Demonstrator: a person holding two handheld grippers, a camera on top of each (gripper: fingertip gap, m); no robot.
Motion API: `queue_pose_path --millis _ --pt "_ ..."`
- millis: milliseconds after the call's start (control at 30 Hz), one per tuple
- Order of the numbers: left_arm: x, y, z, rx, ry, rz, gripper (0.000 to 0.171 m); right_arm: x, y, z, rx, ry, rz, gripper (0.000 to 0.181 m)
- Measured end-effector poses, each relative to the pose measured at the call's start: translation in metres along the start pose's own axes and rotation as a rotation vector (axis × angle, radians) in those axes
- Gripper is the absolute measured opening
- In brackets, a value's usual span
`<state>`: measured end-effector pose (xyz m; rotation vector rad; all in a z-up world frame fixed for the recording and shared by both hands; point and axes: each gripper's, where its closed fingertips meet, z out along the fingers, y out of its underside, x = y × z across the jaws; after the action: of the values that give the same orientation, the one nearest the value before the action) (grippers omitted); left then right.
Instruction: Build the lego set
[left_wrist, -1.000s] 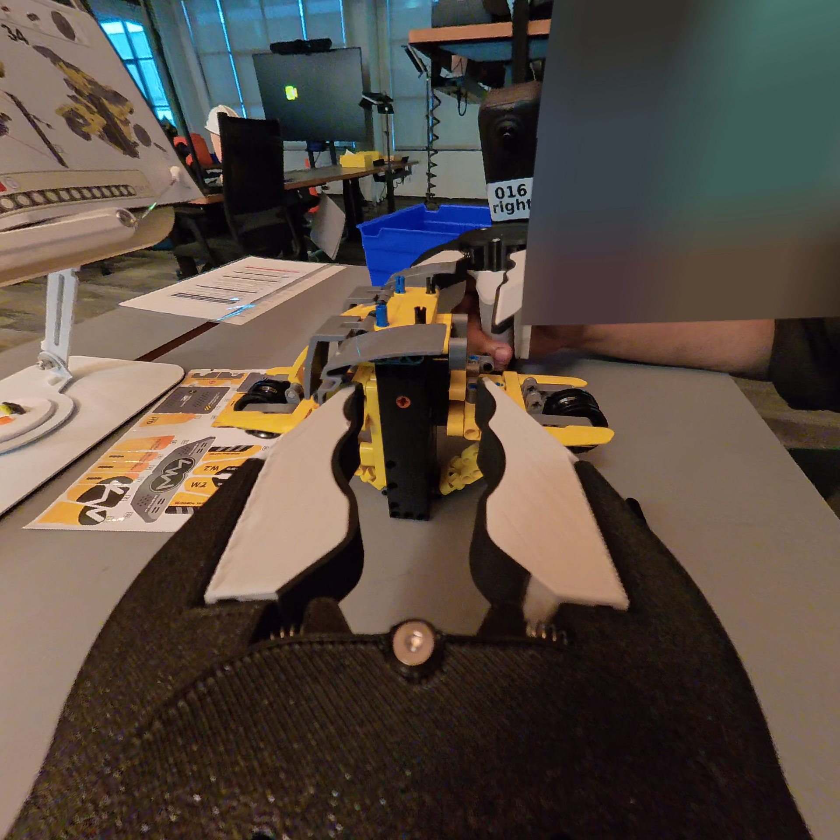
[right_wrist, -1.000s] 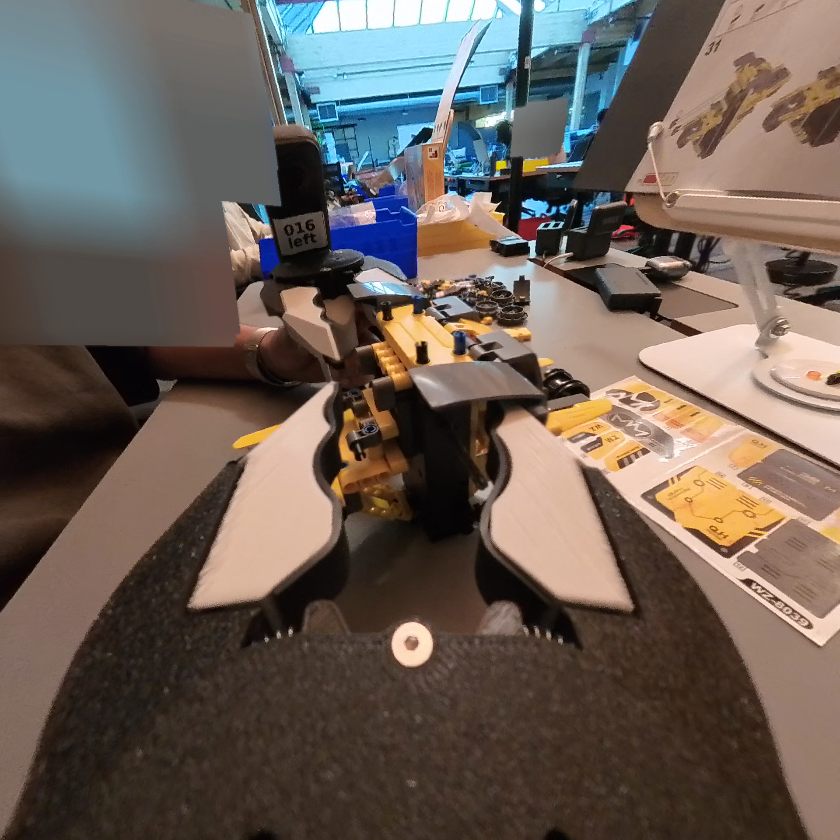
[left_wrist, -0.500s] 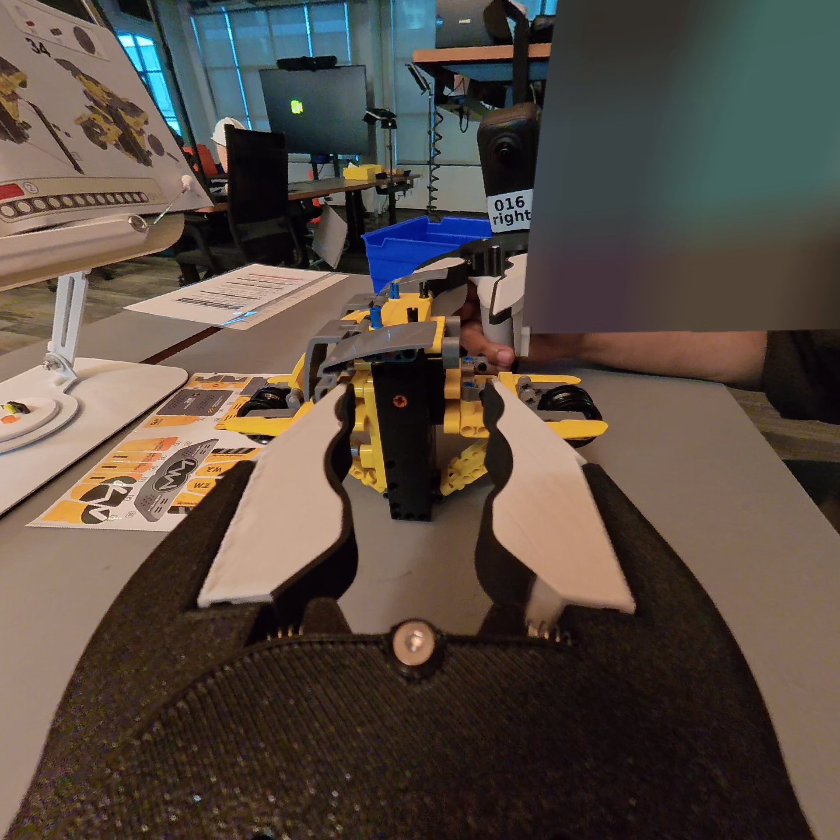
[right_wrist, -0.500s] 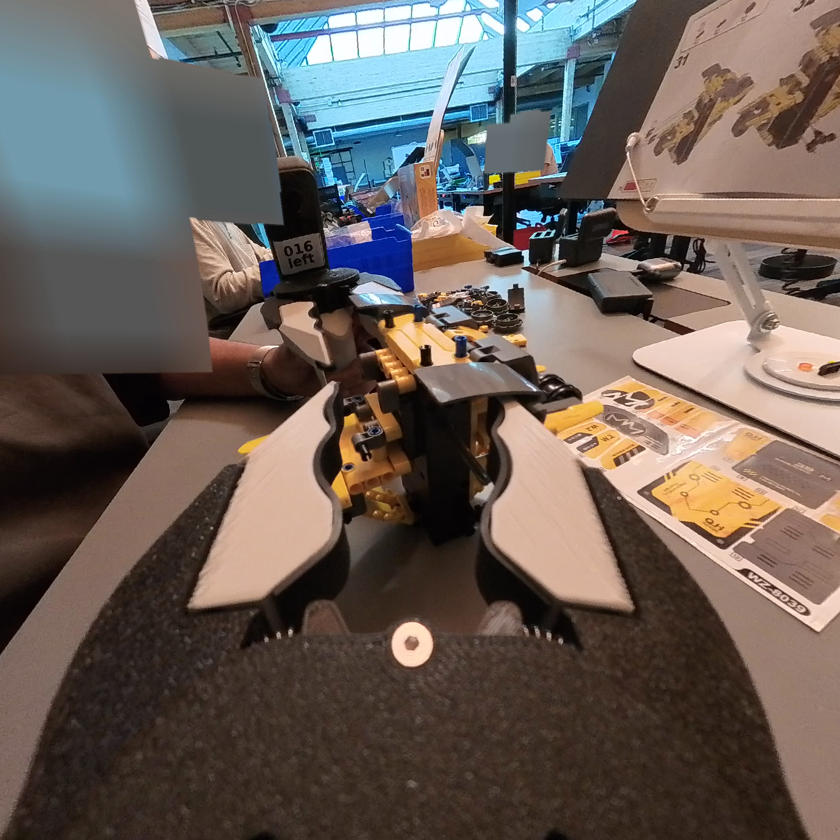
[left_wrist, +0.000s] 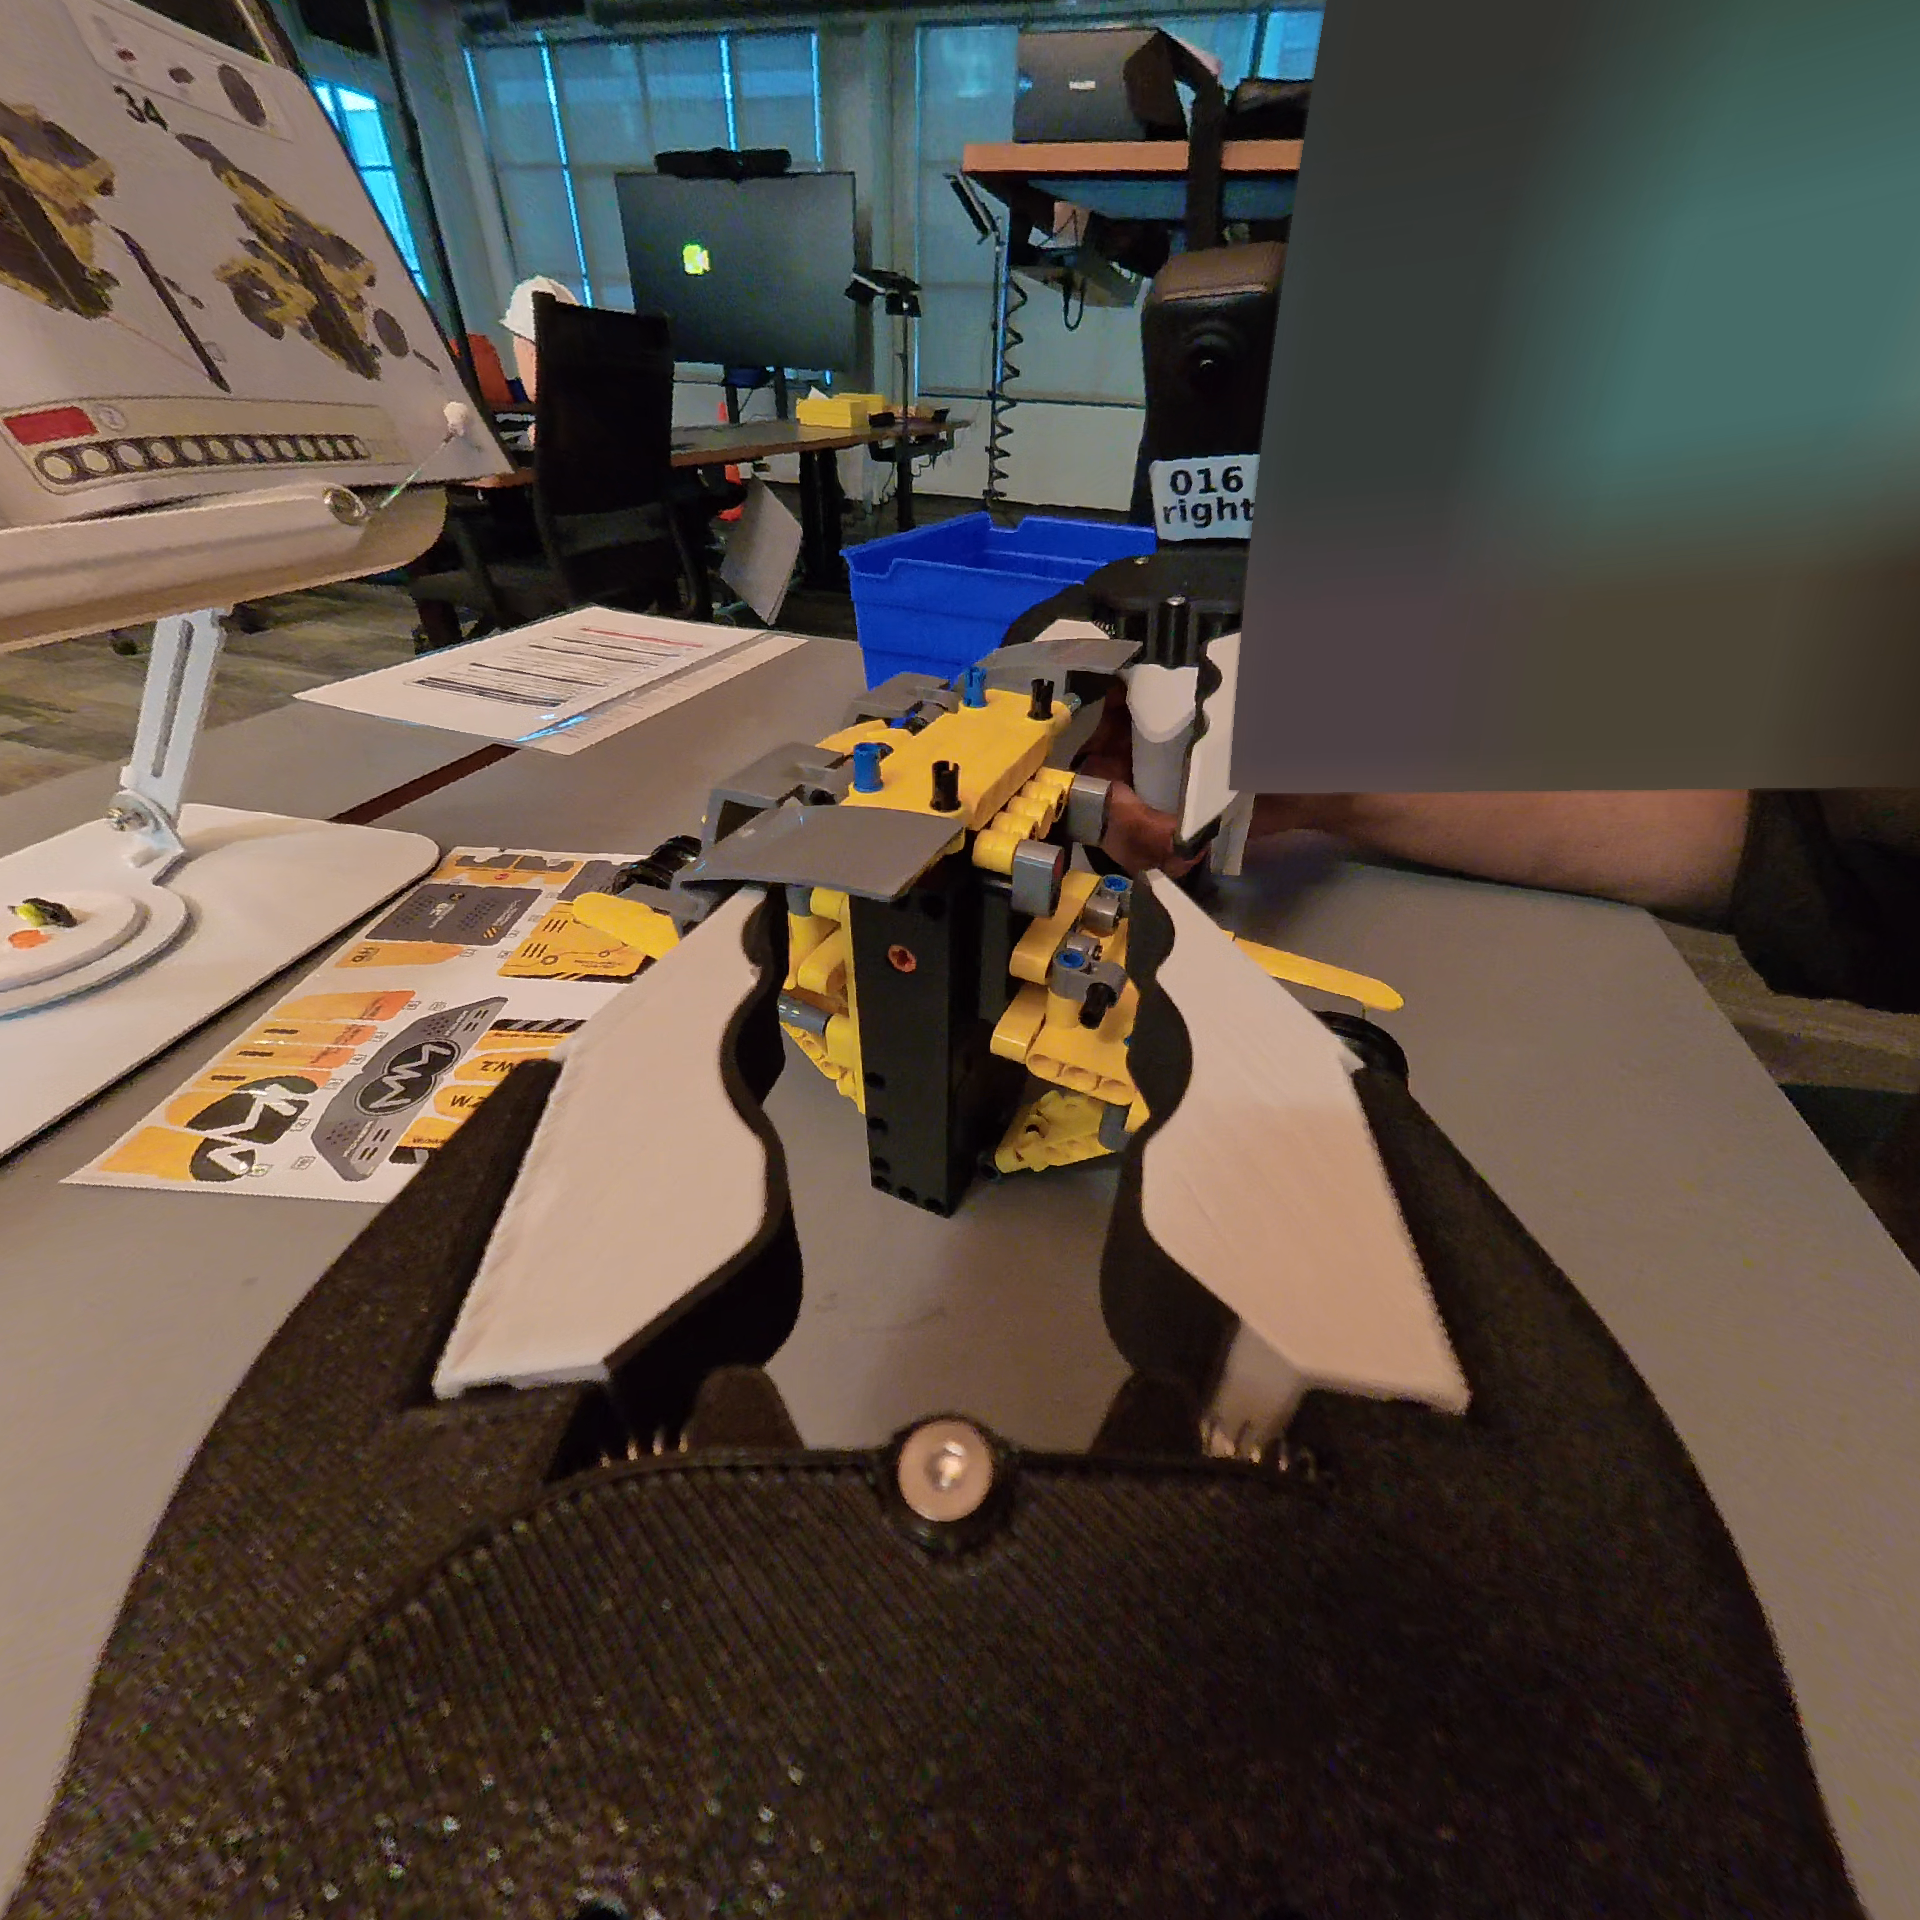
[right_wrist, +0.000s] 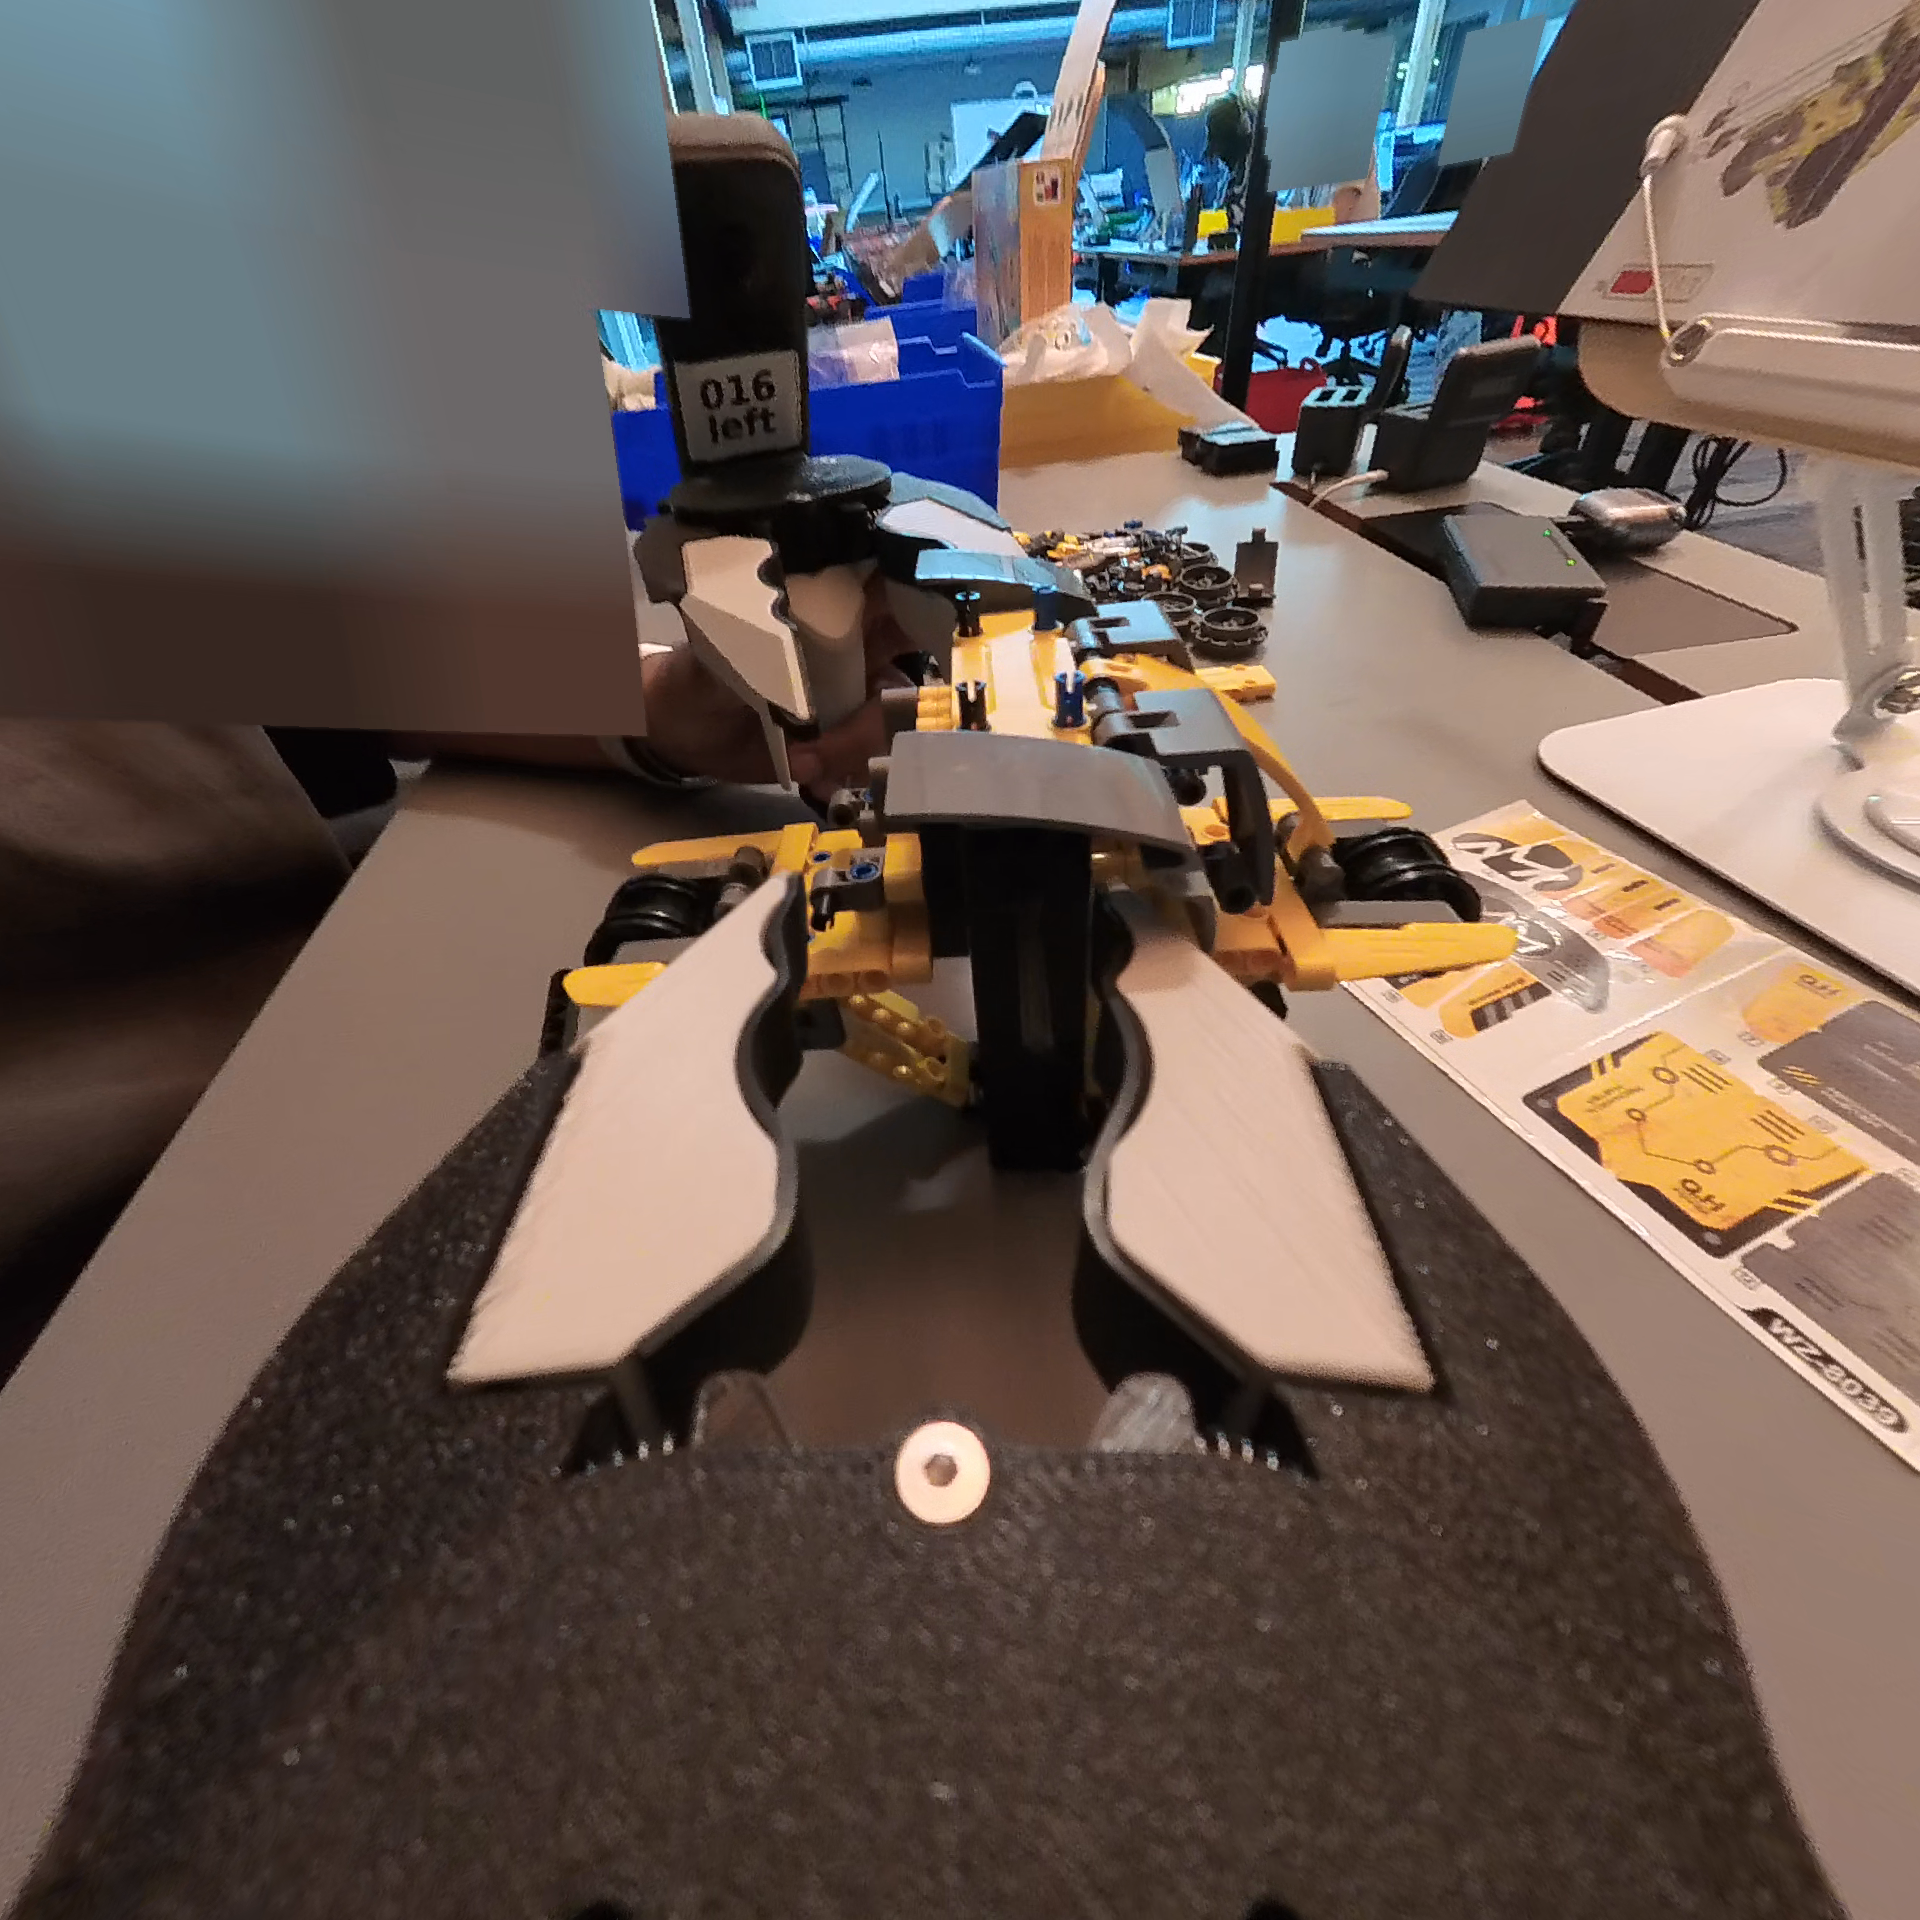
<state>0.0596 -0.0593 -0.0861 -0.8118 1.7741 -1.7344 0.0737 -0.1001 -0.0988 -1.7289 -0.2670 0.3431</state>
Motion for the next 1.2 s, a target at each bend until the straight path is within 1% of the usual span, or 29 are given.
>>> queue_pose_path --millis 133,300,367,400,467,633,767,867,1000,1200 --pt "0.000 0.000 0.000 0.001 0.000 0.000 0.061 0.001 0.000 -0.001 -0.002 0.004 0.004 0.054" --pt "0.001 0.001 0.000 -0.004 0.001 0.003 0.061 0.007 -0.002 -0.005 0.011 0.016 0.049 0.054" --pt "0.000 0.001 0.000 -0.005 0.000 0.004 0.060 0.015 0.005 -0.006 -0.029 0.045 0.116 0.055" --pt "0.000 0.001 0.000 -0.005 -0.003 0.004 0.059 0.018 0.010 -0.007 -0.057 0.048 0.167 0.060" --pt "-0.002 0.001 0.000 -0.007 -0.015 0.001 0.059 0.022 0.015 -0.008 -0.088 0.044 0.244 0.063" --pt "-0.001 0.001 0.000 -0.004 -0.011 0.001 0.059 0.029 0.012 -0.014 -0.054 0.054 0.320 0.063" --pt "-0.001 0.000 -0.001 -0.001 -0.010 -0.002 0.062 0.044 0.014 -0.020 -0.050 0.139 0.358 0.060" --pt "-0.001 0.000 -0.001 -0.002 -0.010 0.000 0.063 0.056 0.022 -0.023 -0.058 0.197 0.430 0.059" --pt "0.000 0.000 0.000 -0.003 -0.006 0.005 0.064 0.061 0.021 -0.025 -0.010 0.190 0.511 0.059" --pt "0.001 0.000 -0.001 -0.001 0.001 0.003 0.067 0.063 0.019 -0.026 0.011 0.201 0.527 0.060"
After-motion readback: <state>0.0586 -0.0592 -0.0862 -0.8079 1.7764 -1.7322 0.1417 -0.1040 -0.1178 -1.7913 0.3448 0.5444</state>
